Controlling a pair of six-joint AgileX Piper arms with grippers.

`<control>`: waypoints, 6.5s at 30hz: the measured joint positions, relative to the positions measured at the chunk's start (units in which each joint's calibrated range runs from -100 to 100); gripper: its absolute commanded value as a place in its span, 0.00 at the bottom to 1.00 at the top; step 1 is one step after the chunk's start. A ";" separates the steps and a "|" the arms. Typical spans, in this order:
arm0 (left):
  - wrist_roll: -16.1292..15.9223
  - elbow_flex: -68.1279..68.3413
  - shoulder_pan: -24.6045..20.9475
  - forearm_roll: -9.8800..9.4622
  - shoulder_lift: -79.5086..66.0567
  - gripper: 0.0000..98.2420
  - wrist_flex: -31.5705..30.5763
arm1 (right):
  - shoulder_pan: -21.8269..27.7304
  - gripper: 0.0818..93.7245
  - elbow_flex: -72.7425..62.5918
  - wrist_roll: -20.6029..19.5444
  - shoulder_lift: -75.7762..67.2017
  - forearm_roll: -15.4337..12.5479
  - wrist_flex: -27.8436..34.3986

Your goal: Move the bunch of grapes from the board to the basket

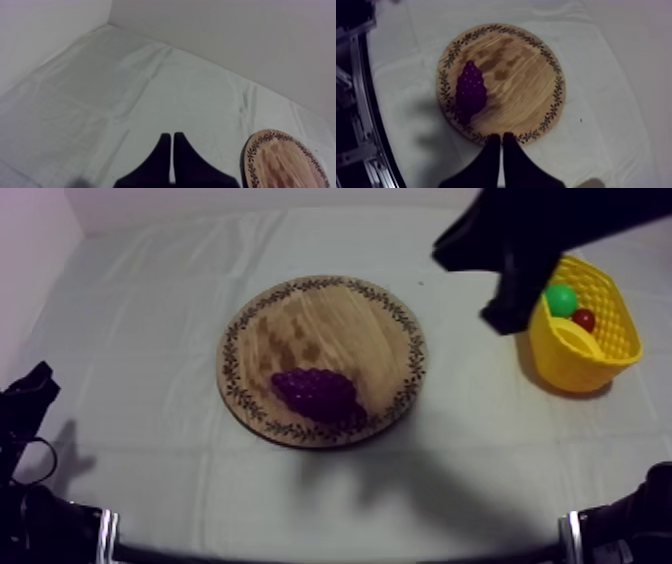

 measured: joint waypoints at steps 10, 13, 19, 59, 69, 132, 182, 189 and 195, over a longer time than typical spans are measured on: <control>0.00 0.00 0.00 0.00 0.00 0.00 0.00 | -1.95 0.00 -16.29 5.27 20.39 -0.93 7.88; 0.00 0.00 0.00 0.00 0.00 0.00 0.00 | -2.27 0.04 -20.32 6.19 24.79 -0.93 10.15; 0.00 0.00 0.00 0.00 0.00 0.00 0.00 | -2.31 0.36 -25.58 7.64 29.98 -1.80 14.54; 0.00 0.00 0.00 0.00 0.00 0.00 0.00 | -3.26 0.82 -18.19 0.46 52.61 -1.93 2.10; 0.00 0.00 0.00 0.00 0.00 0.00 0.00 | -3.03 0.80 -22.89 -0.22 59.36 -1.98 1.15; 0.00 0.00 0.00 0.00 0.00 0.00 0.00 | 8.76 0.35 -22.58 -1.68 21.84 -1.70 16.07; 0.00 0.00 0.00 0.00 0.00 0.00 0.00 | 41.51 0.44 1.35 -1.89 32.40 -1.23 6.04; 0.00 0.00 0.00 0.00 0.00 0.00 0.00 | 43.48 0.79 -0.62 -0.68 36.13 -2.24 5.29; 0.00 0.00 0.00 0.00 0.00 0.00 0.00 | 43.46 0.88 -0.46 0.46 34.99 -2.24 5.33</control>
